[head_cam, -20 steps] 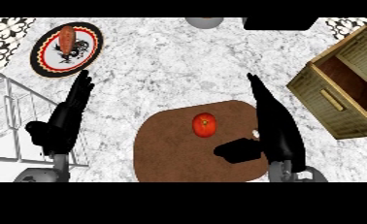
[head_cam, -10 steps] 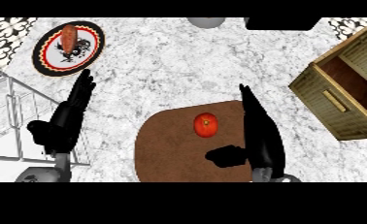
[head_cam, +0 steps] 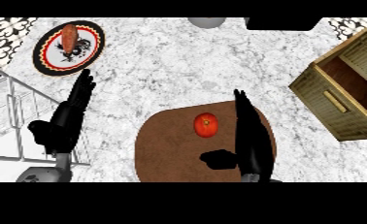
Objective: Pick the tomato from the cutting board and place it in the basket
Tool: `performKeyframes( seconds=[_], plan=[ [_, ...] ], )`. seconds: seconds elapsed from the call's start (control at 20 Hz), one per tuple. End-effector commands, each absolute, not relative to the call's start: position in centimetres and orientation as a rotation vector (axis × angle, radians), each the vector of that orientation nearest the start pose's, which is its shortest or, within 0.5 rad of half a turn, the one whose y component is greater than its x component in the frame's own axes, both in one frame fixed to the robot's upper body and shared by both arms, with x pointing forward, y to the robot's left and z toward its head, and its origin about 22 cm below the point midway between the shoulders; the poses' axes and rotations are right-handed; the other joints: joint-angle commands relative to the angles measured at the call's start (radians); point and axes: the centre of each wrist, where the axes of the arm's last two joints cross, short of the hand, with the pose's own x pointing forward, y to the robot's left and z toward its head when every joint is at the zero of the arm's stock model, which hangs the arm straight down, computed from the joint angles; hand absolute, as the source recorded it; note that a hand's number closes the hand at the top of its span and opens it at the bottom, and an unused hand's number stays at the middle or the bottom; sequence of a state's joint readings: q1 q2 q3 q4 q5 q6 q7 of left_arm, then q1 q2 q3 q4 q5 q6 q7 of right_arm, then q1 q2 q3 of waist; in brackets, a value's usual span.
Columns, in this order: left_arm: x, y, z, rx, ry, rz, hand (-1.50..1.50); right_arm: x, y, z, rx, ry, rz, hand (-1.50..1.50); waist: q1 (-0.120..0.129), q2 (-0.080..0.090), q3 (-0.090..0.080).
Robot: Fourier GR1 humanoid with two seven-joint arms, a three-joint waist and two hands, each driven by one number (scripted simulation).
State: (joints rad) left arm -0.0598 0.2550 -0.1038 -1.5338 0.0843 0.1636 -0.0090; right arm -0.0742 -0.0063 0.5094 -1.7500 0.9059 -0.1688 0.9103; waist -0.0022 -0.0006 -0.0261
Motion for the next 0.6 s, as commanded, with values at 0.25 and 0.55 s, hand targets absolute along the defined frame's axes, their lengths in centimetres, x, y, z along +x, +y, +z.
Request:
performKeyframes(
  seconds=[0.25,0.55],
  plan=[
    [26.9,29.5,3.8,0.273,-1.527,-0.016,0.00,23.2,-10.8,5.0,-0.708,-1.170,0.479,-1.50,0.007,0.002,0.027],
    [27.7,29.3,3.5,0.273,-1.527,-0.007,0.00,20.3,-7.7,3.5,-0.710,-1.137,0.493,-1.50,0.000,0.001,0.026]
  ],
)
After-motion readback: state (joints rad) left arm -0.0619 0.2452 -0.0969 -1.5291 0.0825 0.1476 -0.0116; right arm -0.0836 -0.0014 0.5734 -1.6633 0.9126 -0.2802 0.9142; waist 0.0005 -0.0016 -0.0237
